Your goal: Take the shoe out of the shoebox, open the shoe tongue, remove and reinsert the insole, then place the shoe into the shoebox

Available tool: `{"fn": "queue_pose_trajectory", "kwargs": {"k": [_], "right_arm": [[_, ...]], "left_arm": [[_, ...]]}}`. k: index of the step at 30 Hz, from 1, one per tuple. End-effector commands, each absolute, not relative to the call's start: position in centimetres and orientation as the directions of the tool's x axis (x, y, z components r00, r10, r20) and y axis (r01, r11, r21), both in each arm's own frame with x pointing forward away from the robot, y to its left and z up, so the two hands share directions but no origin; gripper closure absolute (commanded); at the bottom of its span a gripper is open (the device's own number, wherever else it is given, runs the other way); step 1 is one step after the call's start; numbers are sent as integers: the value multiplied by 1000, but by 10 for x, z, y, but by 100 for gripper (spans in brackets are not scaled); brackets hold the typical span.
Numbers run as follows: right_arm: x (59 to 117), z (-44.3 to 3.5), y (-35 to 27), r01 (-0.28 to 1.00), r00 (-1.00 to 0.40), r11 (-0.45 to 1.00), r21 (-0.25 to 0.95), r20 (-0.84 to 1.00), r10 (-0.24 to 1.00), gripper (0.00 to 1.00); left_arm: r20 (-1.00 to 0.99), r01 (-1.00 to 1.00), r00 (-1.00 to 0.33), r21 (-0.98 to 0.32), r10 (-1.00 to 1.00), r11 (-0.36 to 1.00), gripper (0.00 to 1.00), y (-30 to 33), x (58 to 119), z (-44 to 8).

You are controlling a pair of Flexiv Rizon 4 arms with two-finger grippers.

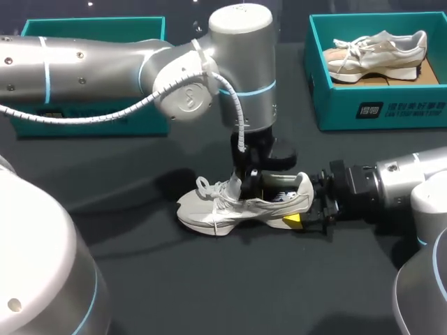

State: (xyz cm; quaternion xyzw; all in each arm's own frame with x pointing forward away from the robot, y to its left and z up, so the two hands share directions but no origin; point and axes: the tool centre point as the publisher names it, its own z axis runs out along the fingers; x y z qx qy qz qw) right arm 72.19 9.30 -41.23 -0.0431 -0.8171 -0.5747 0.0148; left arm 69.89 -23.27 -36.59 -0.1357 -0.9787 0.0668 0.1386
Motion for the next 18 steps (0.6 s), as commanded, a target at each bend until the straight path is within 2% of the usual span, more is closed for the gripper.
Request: {"fn": "queue_pose_trajectory", "kwargs": {"k": [1,4,18], "right_arm": [[721,-412,94,89,-996,339,936,75,55,100],[721,-412,94,89,-996,339,936,75,55,100],[721,-412,94,89,-996,339,936,75,55,100]], "left_arm": [[280,255,-918,-125,281,959,62,-245,703,-379],[245,263,-929,-97,279,960,56,-245,700,-386],[93,257,-961,-39,260,965,58,-240,705,-419]]}}
